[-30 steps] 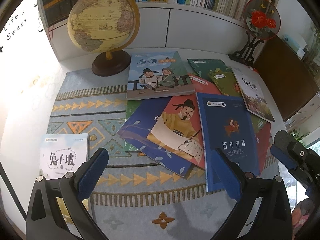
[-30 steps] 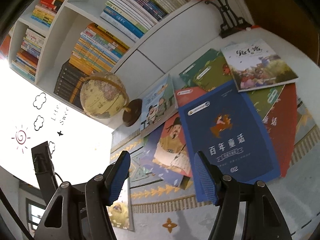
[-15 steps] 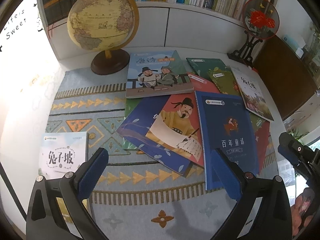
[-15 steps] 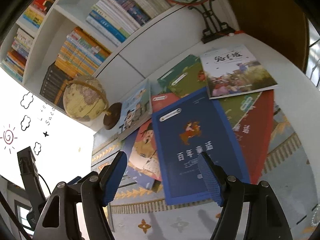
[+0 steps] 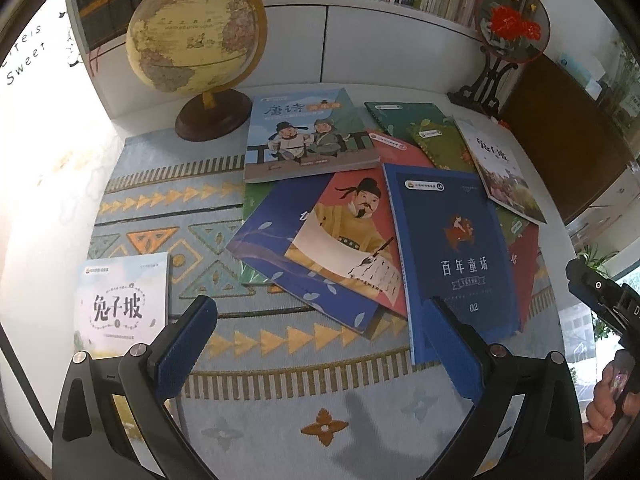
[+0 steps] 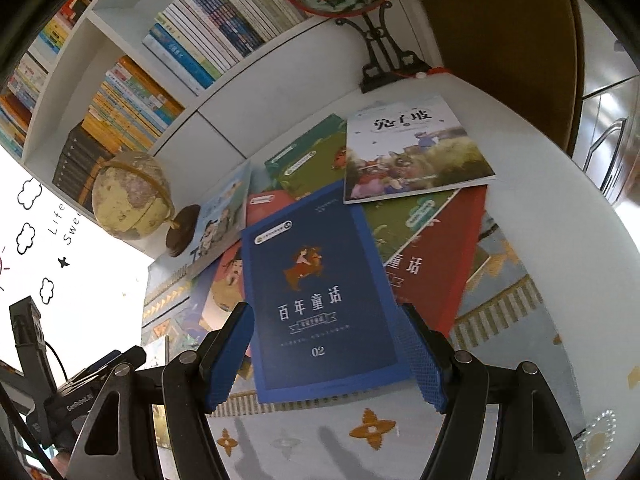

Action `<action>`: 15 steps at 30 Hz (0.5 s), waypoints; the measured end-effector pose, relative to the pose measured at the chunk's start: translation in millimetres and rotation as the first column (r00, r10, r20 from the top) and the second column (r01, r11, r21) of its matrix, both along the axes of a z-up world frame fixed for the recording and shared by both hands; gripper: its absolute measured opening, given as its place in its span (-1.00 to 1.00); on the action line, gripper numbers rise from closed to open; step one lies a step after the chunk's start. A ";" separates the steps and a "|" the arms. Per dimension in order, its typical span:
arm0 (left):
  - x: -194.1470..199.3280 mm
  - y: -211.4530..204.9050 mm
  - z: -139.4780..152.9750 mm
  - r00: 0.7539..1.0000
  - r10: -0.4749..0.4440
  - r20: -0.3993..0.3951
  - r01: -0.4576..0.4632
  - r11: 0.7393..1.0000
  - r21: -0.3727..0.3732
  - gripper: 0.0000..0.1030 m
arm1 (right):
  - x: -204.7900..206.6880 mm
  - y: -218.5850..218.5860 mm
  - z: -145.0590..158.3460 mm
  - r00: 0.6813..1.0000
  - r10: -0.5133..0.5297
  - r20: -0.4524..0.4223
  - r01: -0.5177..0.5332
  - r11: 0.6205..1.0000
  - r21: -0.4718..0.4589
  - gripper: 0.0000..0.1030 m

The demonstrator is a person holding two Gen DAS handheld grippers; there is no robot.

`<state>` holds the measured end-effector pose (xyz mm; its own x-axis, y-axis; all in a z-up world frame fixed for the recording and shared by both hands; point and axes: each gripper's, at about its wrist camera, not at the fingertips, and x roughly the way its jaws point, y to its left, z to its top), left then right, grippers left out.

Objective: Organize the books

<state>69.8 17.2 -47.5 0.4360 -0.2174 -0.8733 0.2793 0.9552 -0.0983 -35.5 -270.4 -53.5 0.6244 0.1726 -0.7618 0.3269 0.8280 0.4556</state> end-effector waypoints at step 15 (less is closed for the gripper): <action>-9.6 -5.7 -14.7 0.999 -0.026 -0.040 0.025 0.999 -0.022 0.98 | 3.1 -4.3 -15.2 0.994 0.078 -0.072 -0.080 0.997 -0.016 0.39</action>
